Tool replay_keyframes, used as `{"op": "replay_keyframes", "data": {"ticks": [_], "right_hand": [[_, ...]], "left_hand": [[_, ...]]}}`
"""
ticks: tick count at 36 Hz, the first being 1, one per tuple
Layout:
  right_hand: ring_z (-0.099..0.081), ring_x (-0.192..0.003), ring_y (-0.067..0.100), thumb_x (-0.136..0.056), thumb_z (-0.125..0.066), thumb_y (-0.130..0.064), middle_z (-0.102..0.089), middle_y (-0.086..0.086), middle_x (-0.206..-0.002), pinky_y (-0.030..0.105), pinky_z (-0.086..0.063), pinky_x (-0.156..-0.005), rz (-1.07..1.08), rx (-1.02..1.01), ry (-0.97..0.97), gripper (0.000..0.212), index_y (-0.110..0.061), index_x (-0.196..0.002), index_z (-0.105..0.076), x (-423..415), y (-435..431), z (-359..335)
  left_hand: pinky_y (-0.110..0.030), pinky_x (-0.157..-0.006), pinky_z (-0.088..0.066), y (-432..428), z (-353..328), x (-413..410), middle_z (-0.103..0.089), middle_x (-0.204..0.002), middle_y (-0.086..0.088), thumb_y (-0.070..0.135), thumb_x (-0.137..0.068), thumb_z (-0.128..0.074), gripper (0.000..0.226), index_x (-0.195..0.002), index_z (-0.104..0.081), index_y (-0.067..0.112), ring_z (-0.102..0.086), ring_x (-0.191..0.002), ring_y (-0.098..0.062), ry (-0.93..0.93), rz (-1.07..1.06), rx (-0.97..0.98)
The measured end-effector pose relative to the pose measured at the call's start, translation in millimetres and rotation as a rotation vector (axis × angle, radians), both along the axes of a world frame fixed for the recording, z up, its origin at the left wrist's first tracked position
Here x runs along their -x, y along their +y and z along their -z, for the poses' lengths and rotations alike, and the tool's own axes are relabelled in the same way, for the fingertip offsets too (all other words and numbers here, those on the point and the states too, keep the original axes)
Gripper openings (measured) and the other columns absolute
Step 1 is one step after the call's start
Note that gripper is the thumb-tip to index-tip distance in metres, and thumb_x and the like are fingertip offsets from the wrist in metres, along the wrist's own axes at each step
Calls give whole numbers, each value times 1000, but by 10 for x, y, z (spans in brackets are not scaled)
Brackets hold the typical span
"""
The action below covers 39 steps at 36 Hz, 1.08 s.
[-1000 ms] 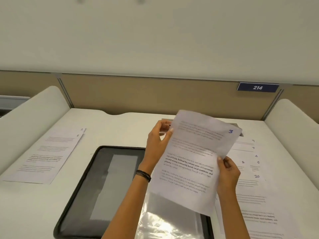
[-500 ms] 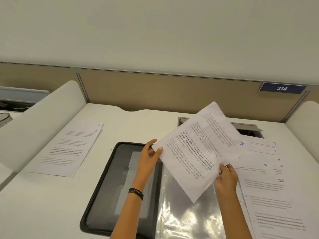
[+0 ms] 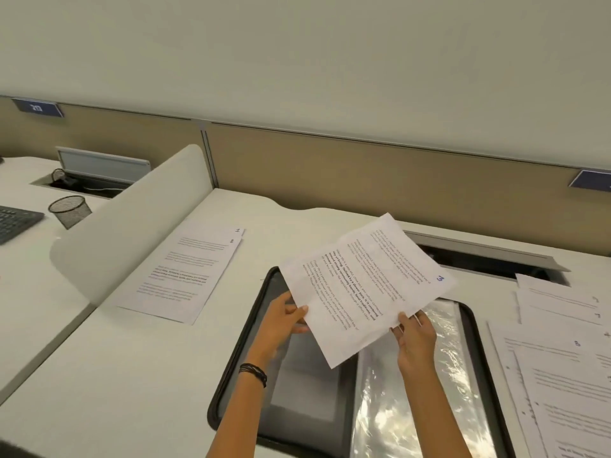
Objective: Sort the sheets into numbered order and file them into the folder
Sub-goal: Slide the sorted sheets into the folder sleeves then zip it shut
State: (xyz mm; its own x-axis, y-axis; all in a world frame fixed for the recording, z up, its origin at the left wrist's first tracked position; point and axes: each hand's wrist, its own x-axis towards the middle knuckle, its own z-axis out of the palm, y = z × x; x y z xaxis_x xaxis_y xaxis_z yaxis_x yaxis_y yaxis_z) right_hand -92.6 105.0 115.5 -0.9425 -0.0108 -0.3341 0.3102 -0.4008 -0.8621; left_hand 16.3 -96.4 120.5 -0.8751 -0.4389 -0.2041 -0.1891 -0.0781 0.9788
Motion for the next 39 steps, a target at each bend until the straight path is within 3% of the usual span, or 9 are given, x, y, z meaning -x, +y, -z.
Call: {"op": "replay_keyframes", "data": {"ticks": [6, 14, 19, 22, 24, 27, 29, 33, 39], "right_hand": [[-64, -97, 18, -96, -51, -11, -67, 5, -110, 30, -51, -85, -278, -143, 78, 26, -12, -121, -58, -93, -358, 83], [-67, -93, 11, -94, -54, -9, -70, 0, -102, 31, -51, -92, -569, -465, 246, 18, -22, -102, -64, -284, -703, 441], [-59, -98, -10, -93, -57, -12, -65, -17, -103, 16, -46, -94, -828, -680, 476, 28, -40, -95, -60, -489, -805, 745], [-54, -110, -7, -92, -57, -12, -58, -22, -113, 12, -39, -99, -915, -772, 619, 33, -44, -100, -56, -573, -828, 987], [-41, -119, -16, -93, -54, -18, -50, -25, -125, 15, -23, -111, -952, -841, 747, 32, -49, -104, -53, -611, -815, 1123], [-34, -126, -16, -91, -44, -34, -43, -28, -134, 11, -6, -113, -929, -853, 852, 33, -62, -107, -52, -624, -776, 1258], [-34, -129, -13, -90, -40, -37, -41, -31, -136, 11, -5, -113, -911, -855, 889, 34, -63, -110, -50, -620, -762, 1316], [-32, -130, -14, -90, -36, -39, -37, -41, -132, 11, -5, -114, -902, -885, 901, 32, -52, -116, -50, -631, -766, 1375], [-29, -129, -17, -90, -34, -40, -28, -51, -131, 9, -4, -113, -891, -923, 920, 32, -51, -117, -47, -649, -774, 1389]], "left_hand": [[-28, -69, -58, -468, 112, -285, -67, -116, -13, 3, -94, -55, 40, -133, -49, 7, -69, -97, -20, -9, -113, -5], [-21, -60, -56, -1128, 320, -766, -71, -92, -6, -1, -93, -55, 33, -125, -54, 8, -68, -77, -13, 8, -373, -37], [-20, -60, -57, -1455, 483, -1080, -65, -99, -15, -3, -93, -52, 35, -128, -51, 5, -62, -77, -22, 24, -511, -39], [-26, -69, -59, -1622, 589, -1247, -64, -104, -14, -2, -94, -51, 34, -127, -51, 5, -62, -82, -23, 29, -579, -42], [-37, -82, -57, -1715, 655, -1340, -63, -104, -12, -1, -95, -51, 29, -123, -52, 5, -61, -85, -23, 21, -630, -47], [-34, -77, -58, -1840, 770, -1438, -61, -111, -16, 0, -95, -51, 26, -121, -52, 2, -60, -87, -24, 0, -716, -61], [-37, -80, -55, -1909, 846, -1477, -59, -117, -19, -1, -96, -51, 28, -123, -51, -1, -60, -86, -24, -21, -768, -76], [-20, -63, -57, -2015, 976, -1515, -57, -119, -21, -3, -95, -50, 25, -120, -51, -5, -60, -81, -19, -36, -835, -108], [-19, -61, -57, -2105, 1053, -1519, -56, -122, -21, -3, -96, -48, 36, -132, -46, -5, -60, -87, -29, -20, -864, -117]]}}
